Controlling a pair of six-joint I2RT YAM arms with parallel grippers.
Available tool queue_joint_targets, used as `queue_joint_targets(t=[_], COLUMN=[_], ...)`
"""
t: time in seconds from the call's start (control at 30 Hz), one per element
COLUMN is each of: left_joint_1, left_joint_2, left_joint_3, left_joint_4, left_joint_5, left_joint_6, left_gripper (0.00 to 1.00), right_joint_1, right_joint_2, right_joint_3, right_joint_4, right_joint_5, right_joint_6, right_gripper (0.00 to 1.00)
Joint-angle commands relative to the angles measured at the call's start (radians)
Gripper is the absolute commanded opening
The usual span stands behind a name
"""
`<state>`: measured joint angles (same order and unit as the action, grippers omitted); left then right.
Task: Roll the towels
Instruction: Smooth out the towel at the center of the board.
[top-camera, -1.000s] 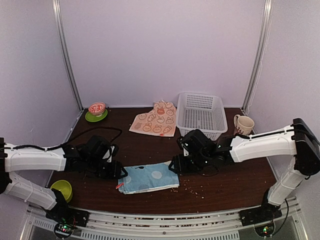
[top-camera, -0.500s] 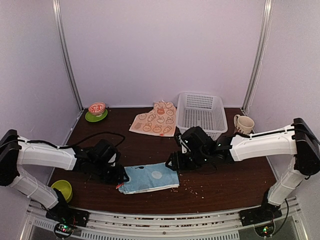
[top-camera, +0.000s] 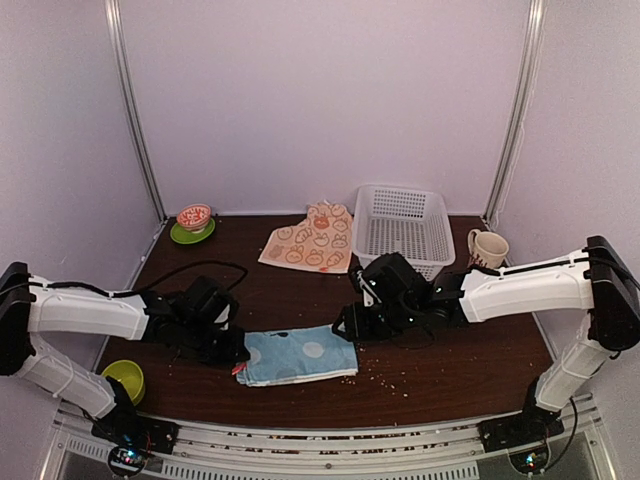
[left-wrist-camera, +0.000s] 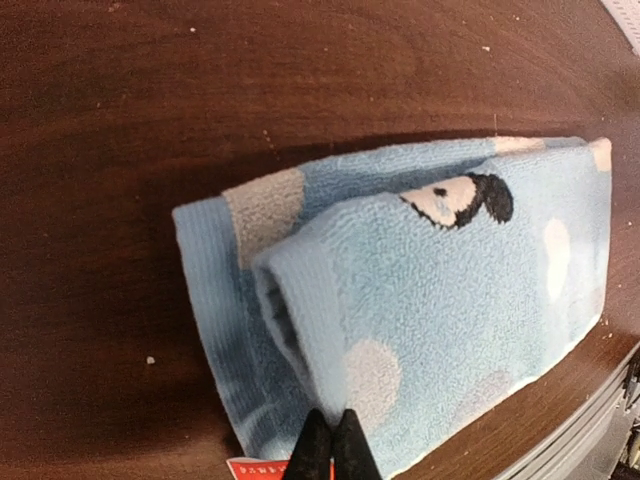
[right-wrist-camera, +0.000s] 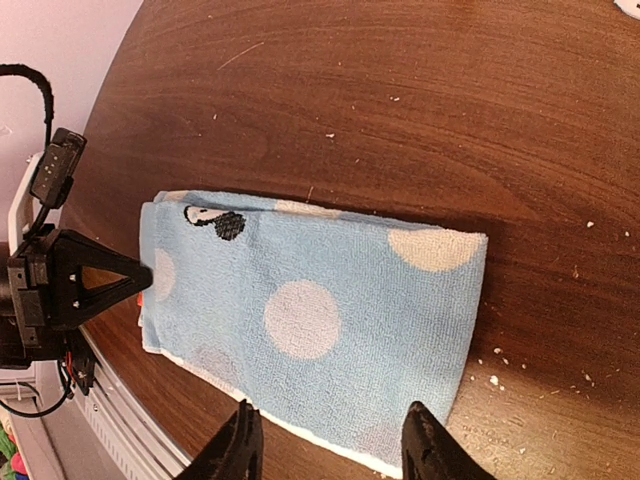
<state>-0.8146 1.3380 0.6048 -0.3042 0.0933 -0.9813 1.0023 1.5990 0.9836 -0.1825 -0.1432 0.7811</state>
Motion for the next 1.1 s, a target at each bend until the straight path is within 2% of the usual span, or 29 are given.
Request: queue_joint_targets(t=[0.0,0.33,0.53,0.77,1.07], left_joint_1=[0.000,0.000,-0.001,0.016,0.031], left_joint_2=[-0.016,-0.080,-0.070,-0.051,-0.028], left_joint_3=[0.034,0.134,0.132,0.121,0.105], left_joint_4=[-0.017,-0.167,-0.186,-0.209,-0.196], left_joint_5=[-0.023,-0.087,-0.093,-0.130,-0.141], left_joint_6=[0.022,0.061,0.065,0.088,0.112], left_gripper=[0.00,0.00,0.00,0.00,0.00], right_joint_1=[0.000,-0.002,-0.001,-0.015,-0.026], right_joint_2=[-0.013,-0.025,-0.010,0.046,0.153], right_joint_3=[0.000,-0.014,-0.017,-0.029,-0.011], right_joint_4=[0.021,0.018,0.024,0.016,0.100], right_joint_5=[-0.001,0.011,-0.001,-0.004,-0.093], right_joint_6=[-0.008,-0.015,-0.012,0.060,0.156], right_gripper=[0.48,0.46,0.46,0.50,0.59])
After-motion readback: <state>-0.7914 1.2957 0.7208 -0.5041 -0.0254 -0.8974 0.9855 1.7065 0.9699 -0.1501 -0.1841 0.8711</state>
